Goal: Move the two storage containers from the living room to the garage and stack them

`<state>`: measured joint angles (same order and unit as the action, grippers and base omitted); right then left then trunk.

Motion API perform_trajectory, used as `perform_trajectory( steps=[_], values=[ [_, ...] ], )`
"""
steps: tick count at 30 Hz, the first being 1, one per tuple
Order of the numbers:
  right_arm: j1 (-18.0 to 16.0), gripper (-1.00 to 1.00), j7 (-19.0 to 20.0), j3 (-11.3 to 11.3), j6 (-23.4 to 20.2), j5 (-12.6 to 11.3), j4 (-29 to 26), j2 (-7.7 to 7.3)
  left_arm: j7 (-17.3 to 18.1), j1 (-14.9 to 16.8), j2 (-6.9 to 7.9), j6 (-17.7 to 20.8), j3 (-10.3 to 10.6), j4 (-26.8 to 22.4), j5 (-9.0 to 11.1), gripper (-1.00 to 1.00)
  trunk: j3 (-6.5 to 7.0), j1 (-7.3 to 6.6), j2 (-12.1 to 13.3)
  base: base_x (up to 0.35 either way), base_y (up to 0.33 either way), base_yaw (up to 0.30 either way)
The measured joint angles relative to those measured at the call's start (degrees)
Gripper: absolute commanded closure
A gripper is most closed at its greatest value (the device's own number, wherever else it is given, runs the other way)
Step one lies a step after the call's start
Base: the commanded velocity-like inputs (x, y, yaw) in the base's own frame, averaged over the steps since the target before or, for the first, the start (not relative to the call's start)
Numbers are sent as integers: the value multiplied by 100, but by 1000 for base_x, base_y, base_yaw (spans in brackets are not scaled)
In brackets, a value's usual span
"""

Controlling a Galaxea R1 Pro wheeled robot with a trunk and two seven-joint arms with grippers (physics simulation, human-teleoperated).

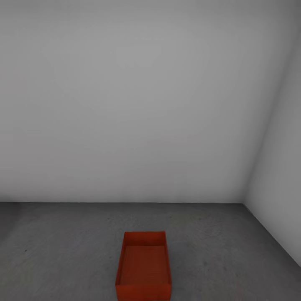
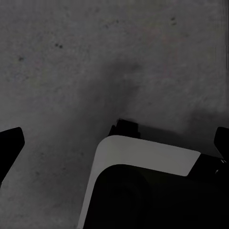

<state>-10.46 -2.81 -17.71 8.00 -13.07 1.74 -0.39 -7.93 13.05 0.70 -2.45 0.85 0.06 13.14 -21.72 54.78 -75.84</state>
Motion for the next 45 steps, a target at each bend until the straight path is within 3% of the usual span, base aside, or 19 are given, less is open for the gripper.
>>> perform_trajectory(
  steps=[45],
  values=[
    [150, -100, 2, 46, -97, -41, 0, -2, 18, 2, 12, -15, 21, -42, -93, -100, 60, 0, 0, 0, 0, -282]
  ],
)
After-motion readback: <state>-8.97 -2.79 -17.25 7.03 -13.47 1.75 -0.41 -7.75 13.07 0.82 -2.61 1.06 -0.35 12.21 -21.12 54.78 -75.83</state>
